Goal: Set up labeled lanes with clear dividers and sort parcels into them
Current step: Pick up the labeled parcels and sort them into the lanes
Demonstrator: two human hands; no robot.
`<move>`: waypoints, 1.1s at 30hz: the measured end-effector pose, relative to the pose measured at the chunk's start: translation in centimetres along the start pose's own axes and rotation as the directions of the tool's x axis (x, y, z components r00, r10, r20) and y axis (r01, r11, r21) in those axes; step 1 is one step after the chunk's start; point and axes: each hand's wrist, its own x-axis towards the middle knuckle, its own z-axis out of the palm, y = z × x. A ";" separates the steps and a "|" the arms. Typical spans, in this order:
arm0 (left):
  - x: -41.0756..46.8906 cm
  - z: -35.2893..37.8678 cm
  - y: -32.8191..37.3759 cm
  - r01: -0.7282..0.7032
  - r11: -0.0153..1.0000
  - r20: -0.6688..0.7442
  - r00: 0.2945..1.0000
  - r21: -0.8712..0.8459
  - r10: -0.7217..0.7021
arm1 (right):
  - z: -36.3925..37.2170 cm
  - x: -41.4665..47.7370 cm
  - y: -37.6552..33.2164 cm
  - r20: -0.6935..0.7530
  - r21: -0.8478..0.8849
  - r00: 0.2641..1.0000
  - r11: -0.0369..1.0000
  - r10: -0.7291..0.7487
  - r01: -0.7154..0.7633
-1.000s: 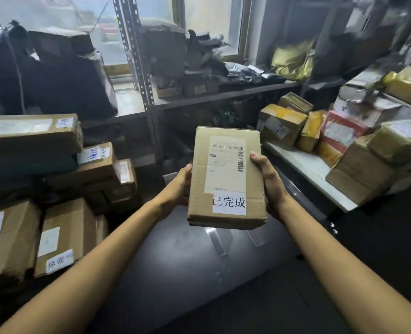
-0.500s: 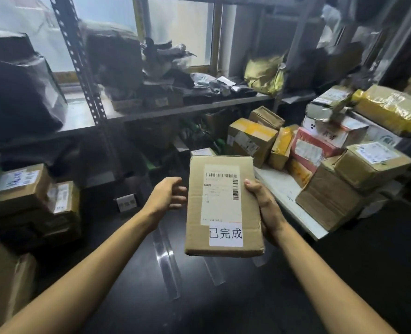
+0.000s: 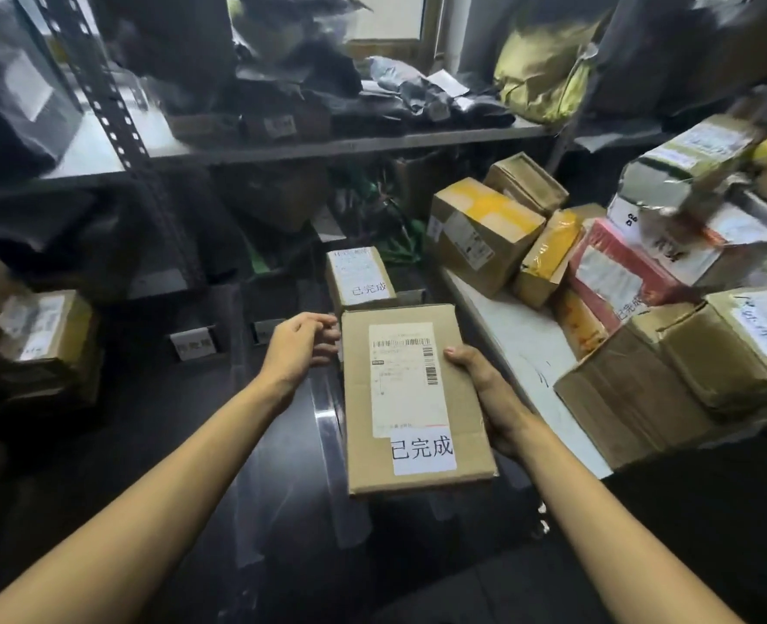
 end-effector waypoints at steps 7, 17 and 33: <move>-2.5 2.4 -2.2 0.064 0.998 -0.182 0.981 -0.010 -0.065 | -2.7 3.0 1.1 0.157 -0.119 0.985 0.991 0.077 -0.058; -7.1 4.7 -3.7 0.147 0.989 -0.212 0.967 -0.003 -0.144 | -3.0 3.9 3.2 0.227 -0.295 0.962 0.952 0.152 -0.080; -6.4 7.8 -5.4 0.097 0.825 -0.064 0.995 0.556 -0.074 | -1.4 4.7 4.8 0.194 -0.502 0.980 0.862 0.036 0.068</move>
